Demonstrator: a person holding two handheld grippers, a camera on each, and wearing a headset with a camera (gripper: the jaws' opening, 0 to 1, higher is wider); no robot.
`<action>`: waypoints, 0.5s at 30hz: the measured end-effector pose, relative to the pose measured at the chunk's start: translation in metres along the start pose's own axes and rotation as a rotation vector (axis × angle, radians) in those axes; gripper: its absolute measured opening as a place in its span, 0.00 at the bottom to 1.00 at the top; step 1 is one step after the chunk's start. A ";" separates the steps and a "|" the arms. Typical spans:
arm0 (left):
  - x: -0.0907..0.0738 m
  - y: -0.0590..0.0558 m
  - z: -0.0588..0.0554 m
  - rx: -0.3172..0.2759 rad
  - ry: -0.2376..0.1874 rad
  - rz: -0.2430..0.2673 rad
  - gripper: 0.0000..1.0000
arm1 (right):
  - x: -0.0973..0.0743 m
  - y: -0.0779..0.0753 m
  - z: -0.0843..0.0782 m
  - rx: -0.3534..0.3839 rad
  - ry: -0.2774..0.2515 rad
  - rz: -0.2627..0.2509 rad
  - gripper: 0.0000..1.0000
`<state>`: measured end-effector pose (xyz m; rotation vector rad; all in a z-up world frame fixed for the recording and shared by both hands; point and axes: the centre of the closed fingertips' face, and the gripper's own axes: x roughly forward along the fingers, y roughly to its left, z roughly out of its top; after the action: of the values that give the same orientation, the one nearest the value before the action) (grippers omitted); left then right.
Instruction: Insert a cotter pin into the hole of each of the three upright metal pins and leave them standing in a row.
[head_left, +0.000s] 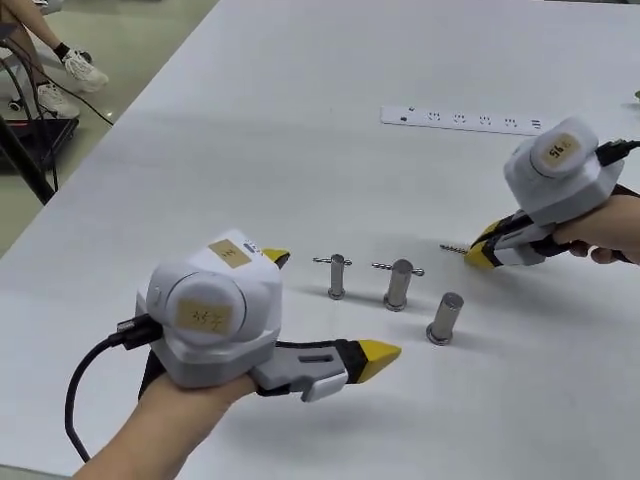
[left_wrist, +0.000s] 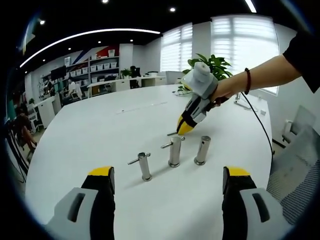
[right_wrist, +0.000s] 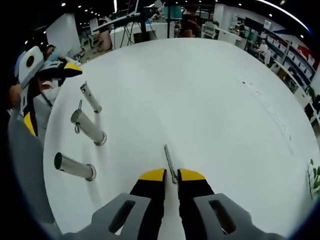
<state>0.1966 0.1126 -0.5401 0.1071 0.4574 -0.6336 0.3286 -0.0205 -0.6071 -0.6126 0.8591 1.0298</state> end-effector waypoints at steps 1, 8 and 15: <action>0.000 0.000 -0.001 0.001 0.004 -0.002 0.86 | 0.000 0.000 0.000 -0.009 0.003 -0.001 0.02; 0.000 0.000 -0.002 0.002 0.011 -0.003 0.84 | 0.000 0.000 0.000 -0.071 0.023 -0.013 0.00; -0.001 0.005 -0.003 0.000 0.019 0.010 0.82 | -0.001 0.005 0.000 -0.132 0.027 -0.017 0.00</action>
<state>0.1976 0.1178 -0.5421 0.1150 0.4750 -0.6229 0.3239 -0.0186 -0.6068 -0.7454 0.8127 1.0710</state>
